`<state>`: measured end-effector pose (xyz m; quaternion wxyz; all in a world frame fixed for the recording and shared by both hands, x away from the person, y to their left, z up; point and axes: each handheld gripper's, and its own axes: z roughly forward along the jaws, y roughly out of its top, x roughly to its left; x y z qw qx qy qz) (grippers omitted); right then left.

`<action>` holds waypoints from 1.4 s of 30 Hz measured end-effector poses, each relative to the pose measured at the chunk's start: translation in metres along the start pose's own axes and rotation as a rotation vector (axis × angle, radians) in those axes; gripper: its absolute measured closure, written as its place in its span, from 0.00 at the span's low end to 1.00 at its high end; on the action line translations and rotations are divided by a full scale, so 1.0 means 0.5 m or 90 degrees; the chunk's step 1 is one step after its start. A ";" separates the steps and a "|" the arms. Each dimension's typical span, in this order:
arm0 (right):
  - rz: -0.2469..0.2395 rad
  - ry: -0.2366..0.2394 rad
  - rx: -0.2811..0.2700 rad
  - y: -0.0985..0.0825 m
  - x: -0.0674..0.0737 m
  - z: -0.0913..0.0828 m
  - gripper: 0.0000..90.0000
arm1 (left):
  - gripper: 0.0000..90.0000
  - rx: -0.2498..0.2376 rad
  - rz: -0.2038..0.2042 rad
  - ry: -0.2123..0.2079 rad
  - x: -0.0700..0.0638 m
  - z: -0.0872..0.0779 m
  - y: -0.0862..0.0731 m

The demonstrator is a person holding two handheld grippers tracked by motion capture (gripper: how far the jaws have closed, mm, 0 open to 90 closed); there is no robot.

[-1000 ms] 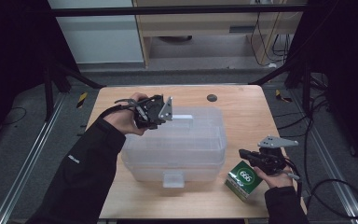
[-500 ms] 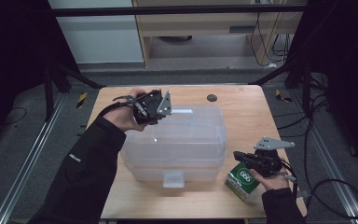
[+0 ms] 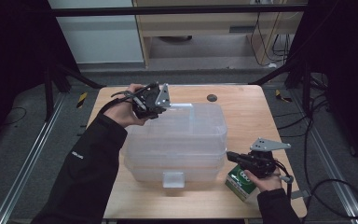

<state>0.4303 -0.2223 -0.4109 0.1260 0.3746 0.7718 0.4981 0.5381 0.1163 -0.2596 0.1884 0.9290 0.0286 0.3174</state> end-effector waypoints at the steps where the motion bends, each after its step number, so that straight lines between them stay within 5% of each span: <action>1: -0.001 0.004 -0.007 0.001 0.002 0.001 1.00 | 0.78 -0.003 -0.002 0.001 0.000 0.001 -0.001; 6: 0.000 0.020 -0.038 0.007 0.009 -0.001 1.00 | 0.78 0.000 -0.006 0.003 -0.002 0.000 0.000; 14: -0.006 0.019 -0.033 0.006 0.010 0.001 1.00 | 0.69 0.005 -0.020 -0.005 -0.003 -0.002 -0.009; 25: -0.005 0.018 -0.031 0.006 0.010 0.001 1.00 | 0.57 -0.072 -0.103 -0.011 -0.008 -0.050 -0.078; 35: -0.005 0.016 -0.026 0.007 0.011 0.001 1.00 | 0.55 -0.157 -0.273 0.024 -0.010 -0.100 -0.170; 38: -0.005 0.015 -0.027 0.007 0.012 0.001 1.00 | 0.55 -0.177 -0.303 0.036 -0.015 -0.110 -0.186; 39: -0.006 0.013 -0.025 0.007 0.013 0.001 0.99 | 0.57 -0.187 -0.198 0.106 0.011 -0.127 -0.208; 40: -0.005 0.013 -0.026 0.007 0.013 0.001 0.99 | 0.57 -0.187 -0.198 0.106 0.011 -0.127 -0.208; 41: -0.005 0.013 -0.026 0.007 0.013 0.001 0.99 | 0.57 -0.199 -0.162 0.091 0.019 -0.130 -0.217; 42: -0.006 0.013 -0.024 0.007 0.012 0.001 0.99 | 0.58 -0.207 -0.169 0.098 0.018 -0.134 -0.226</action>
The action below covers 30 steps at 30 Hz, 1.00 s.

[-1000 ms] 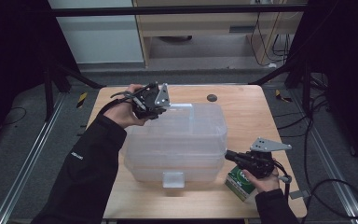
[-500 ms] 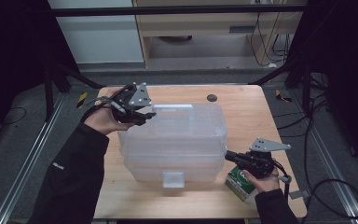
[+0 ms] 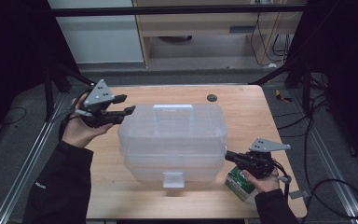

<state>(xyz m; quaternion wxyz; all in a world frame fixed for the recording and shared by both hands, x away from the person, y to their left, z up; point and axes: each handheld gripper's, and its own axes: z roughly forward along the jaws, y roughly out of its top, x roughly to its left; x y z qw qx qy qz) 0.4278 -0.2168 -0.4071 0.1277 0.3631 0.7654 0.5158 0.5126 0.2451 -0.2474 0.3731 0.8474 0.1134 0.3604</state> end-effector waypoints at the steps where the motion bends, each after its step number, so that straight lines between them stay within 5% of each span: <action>1: 0.000 0.000 -0.001 0.000 0.000 0.000 0.99 | 0.59 -0.006 -0.029 0.021 -0.004 -0.010 -0.012; 10: -0.001 -0.001 0.004 -0.001 0.000 0.000 1.00 | 0.68 -0.035 -0.105 0.124 -0.021 -0.071 -0.107; 15: 0.000 0.000 0.005 -0.001 0.000 0.001 1.00 | 0.78 -0.029 -0.149 0.179 -0.052 -0.102 -0.176; 24: -0.001 -0.001 0.006 -0.002 0.000 0.001 1.00 | 0.95 -0.011 -0.192 0.175 -0.103 -0.100 -0.257; 29: -0.002 -0.003 0.006 -0.002 0.001 0.001 1.00 | 0.99 0.020 -0.204 0.163 -0.126 -0.087 -0.288; 30: -0.004 -0.004 0.007 -0.002 0.001 0.001 1.00 | 1.00 0.028 -0.191 0.149 -0.132 -0.084 -0.297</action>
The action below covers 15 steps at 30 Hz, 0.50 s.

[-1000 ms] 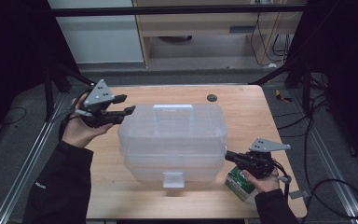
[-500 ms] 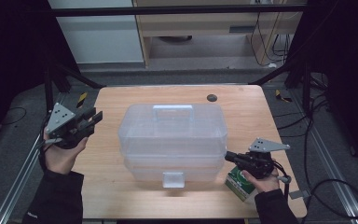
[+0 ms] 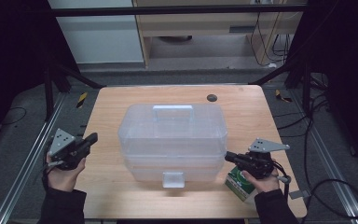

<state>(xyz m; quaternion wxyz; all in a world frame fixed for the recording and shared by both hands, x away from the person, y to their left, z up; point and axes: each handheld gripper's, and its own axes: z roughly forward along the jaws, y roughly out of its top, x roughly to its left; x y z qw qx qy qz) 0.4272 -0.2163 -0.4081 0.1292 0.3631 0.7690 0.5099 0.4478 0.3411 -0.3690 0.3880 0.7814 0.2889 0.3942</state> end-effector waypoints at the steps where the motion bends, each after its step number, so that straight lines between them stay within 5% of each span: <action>1: 0.000 0.001 0.000 0.000 0.000 0.000 1.00 | 1.00 0.003 0.002 -0.008 -0.005 0.001 -0.006; 7: 0.000 0.002 0.002 -0.001 0.000 0.000 1.00 | 1.00 0.023 0.021 -0.052 -0.032 0.016 -0.035; 15: 0.002 0.003 0.003 -0.001 0.000 0.000 1.00 | 1.00 0.025 0.046 -0.111 -0.052 0.038 -0.037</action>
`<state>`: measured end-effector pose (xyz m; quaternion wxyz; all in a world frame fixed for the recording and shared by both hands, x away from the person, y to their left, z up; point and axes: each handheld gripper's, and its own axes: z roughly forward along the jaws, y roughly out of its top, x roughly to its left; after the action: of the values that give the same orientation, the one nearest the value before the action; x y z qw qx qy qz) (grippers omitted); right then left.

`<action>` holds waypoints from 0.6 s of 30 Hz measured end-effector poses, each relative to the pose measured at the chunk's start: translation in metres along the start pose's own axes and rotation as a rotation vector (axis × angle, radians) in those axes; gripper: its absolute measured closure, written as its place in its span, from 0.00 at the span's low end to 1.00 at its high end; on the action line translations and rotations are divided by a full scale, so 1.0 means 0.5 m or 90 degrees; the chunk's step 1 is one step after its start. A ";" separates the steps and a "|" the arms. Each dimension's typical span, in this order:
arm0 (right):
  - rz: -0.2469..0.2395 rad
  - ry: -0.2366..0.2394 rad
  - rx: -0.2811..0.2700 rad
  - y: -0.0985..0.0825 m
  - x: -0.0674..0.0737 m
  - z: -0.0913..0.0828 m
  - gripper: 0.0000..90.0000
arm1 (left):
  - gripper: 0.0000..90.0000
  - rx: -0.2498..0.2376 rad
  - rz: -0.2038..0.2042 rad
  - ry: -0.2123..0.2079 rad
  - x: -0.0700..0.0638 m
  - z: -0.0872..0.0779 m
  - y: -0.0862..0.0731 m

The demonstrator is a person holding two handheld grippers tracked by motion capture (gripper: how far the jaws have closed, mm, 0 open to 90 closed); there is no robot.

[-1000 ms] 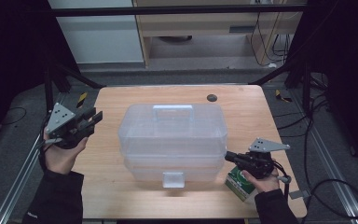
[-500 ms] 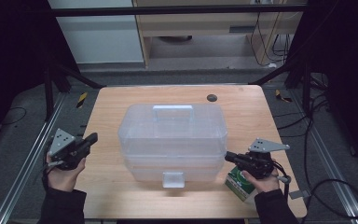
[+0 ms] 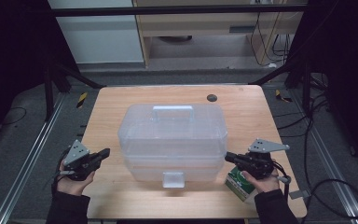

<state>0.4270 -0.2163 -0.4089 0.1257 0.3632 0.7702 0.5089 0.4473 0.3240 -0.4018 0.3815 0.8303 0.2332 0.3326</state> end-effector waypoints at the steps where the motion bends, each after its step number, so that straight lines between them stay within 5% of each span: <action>1: 0.000 0.001 0.000 0.000 0.000 0.000 1.00 | 1.00 -0.001 0.003 -0.009 -0.003 0.004 0.000; 5: 0.001 0.000 0.001 0.000 0.000 0.000 1.00 | 0.99 0.004 0.018 -0.036 -0.016 0.022 0.004; 11: 0.000 0.000 0.002 0.000 -0.001 0.001 1.00 | 0.99 -0.028 0.029 -0.082 -0.038 0.033 0.021; 18: 0.002 -0.001 0.003 0.001 -0.001 0.000 1.00 | 0.99 -0.066 0.029 -0.090 -0.054 0.026 0.049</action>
<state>0.4278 -0.2164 -0.4085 0.1243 0.3654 0.7708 0.5069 0.4418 0.2858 -0.3990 0.4321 0.8359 0.1692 0.2931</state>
